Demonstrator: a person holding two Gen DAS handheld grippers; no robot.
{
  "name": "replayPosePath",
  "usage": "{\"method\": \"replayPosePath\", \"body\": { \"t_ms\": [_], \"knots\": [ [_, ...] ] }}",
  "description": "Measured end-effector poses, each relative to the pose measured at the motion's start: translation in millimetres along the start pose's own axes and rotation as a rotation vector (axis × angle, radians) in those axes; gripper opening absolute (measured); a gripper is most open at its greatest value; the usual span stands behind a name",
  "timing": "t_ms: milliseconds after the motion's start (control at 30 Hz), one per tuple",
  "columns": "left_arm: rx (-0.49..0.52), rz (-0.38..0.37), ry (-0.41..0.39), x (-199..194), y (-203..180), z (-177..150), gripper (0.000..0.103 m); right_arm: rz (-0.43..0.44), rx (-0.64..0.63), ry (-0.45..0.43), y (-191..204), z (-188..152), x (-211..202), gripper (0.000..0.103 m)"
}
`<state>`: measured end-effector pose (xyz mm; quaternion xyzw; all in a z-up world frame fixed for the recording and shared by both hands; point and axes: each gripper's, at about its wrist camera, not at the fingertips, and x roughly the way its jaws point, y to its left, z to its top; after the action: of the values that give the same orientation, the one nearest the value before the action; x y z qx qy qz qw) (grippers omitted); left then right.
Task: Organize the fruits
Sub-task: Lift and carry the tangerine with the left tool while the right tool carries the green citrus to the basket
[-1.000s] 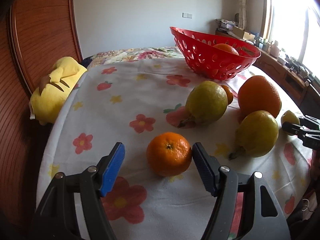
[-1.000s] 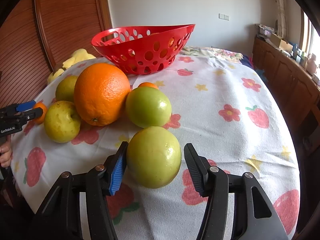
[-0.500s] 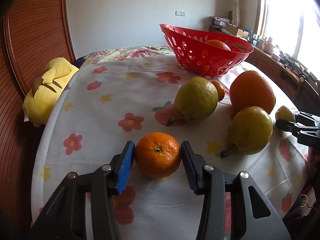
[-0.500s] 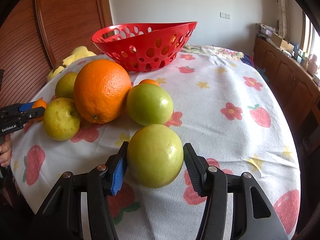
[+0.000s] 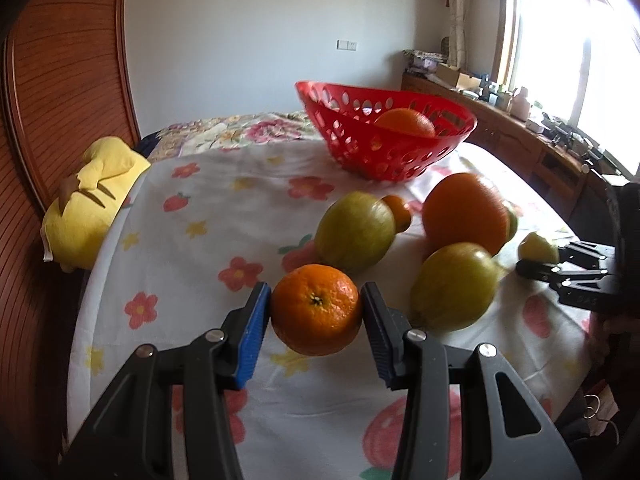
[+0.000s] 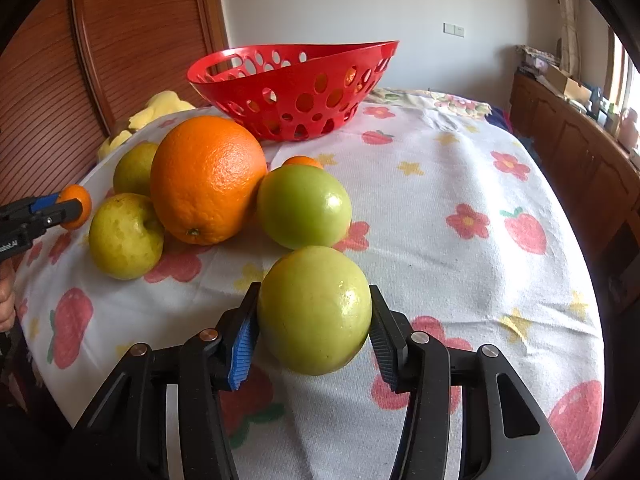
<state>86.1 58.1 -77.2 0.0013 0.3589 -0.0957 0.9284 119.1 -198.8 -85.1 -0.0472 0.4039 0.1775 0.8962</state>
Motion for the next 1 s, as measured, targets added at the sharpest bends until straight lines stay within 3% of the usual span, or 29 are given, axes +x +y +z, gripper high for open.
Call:
{"method": "replayPosePath", "body": {
  "t_ms": [1000],
  "knots": [
    [0.094,-0.068,-0.098,-15,-50,52,0.045,0.01,0.011,-0.002,-2,0,-1,0.051]
  ]
}}
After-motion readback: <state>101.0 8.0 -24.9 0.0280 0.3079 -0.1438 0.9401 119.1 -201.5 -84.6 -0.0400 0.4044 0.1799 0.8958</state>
